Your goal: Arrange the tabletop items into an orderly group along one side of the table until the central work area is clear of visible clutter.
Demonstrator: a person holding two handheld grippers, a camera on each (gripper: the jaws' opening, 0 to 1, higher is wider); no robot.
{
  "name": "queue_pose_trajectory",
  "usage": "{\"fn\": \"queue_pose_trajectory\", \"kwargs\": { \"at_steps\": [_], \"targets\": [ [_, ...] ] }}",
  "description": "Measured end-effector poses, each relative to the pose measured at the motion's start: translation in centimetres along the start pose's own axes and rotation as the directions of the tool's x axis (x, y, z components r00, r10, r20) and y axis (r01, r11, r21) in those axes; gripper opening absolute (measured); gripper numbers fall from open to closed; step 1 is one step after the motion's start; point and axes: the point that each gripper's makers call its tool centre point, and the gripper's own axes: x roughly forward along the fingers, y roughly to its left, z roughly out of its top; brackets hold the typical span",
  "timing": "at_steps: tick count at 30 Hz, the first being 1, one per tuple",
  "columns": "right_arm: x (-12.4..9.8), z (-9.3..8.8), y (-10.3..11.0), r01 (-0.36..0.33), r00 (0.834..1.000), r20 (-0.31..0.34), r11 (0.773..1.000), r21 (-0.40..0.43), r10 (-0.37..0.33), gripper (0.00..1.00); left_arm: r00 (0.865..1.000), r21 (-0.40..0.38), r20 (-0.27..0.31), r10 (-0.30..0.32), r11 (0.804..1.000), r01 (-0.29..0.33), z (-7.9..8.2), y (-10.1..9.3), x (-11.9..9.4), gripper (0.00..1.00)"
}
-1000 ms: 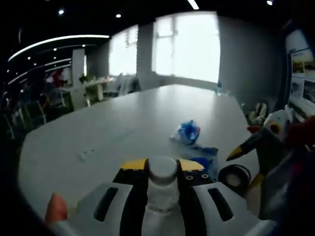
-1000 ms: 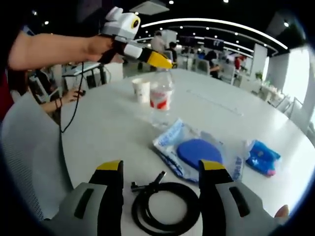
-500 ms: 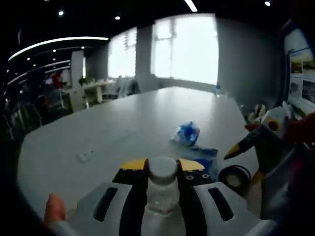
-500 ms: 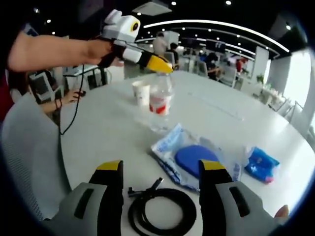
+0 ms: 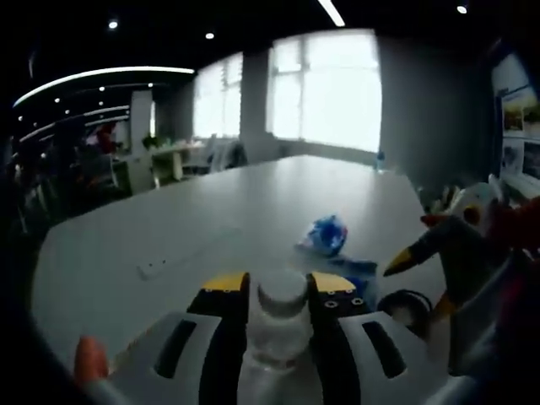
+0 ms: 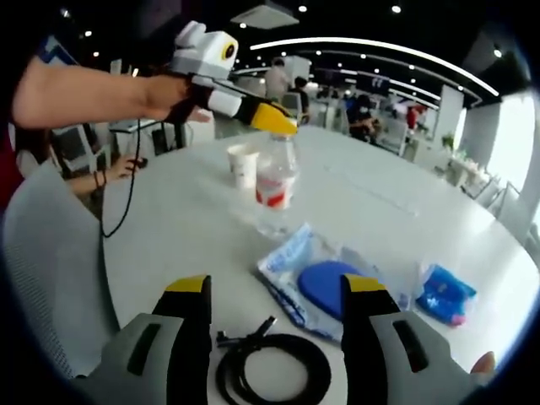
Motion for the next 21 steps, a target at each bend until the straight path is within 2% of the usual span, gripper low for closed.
{"fn": "queue_pose_trajectory", "kwargs": {
  "at_steps": [8,13,17,21],
  "targets": [
    [0.7,1.0,-0.3,-0.009,1.0,0.007,1.0,-0.025,0.009,0.62,0.997,-0.003,0.045,0.059,0.998,-0.058,-0.1,-0.6,-1.8,0.35],
    [1.5,2.4,-0.8,-0.014,1.0,0.022,0.999,-0.052,0.015,0.62,0.994,-0.018,0.044,0.098,0.995,-0.097,-1.5,-1.3,-2.8,0.36],
    [2.4,3.4,-1.3,-0.016,0.999,0.033,0.998,-0.065,0.019,0.62,0.985,-0.063,0.045,0.165,0.985,-0.162,-2.7,-1.0,-3.4,0.36],
    [3.5,4.5,-1.4,-0.024,0.998,0.059,0.998,-0.065,0.028,0.62,0.977,-0.094,0.048,0.206,0.975,-0.201,-3.7,-1.0,-3.8,0.37]
  ]
}}
